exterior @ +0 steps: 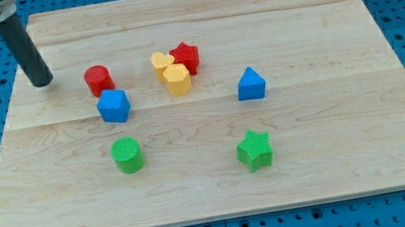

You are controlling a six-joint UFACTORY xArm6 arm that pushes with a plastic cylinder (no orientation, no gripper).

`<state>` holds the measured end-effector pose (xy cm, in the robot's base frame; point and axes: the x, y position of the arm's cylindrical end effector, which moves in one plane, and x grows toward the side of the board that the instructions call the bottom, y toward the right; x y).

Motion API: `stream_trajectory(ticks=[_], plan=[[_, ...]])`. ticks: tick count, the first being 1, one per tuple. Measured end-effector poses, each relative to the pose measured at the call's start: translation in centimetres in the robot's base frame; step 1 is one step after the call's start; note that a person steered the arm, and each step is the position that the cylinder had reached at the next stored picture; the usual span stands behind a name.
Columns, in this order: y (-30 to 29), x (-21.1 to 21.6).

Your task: Move the red circle to the top left of the yellow hexagon

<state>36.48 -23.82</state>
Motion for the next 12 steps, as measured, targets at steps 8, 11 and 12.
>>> stream_trajectory(ticks=[8,11,12], plan=[[11.9,1.7],[12.6,1.8],[11.4,1.8]])
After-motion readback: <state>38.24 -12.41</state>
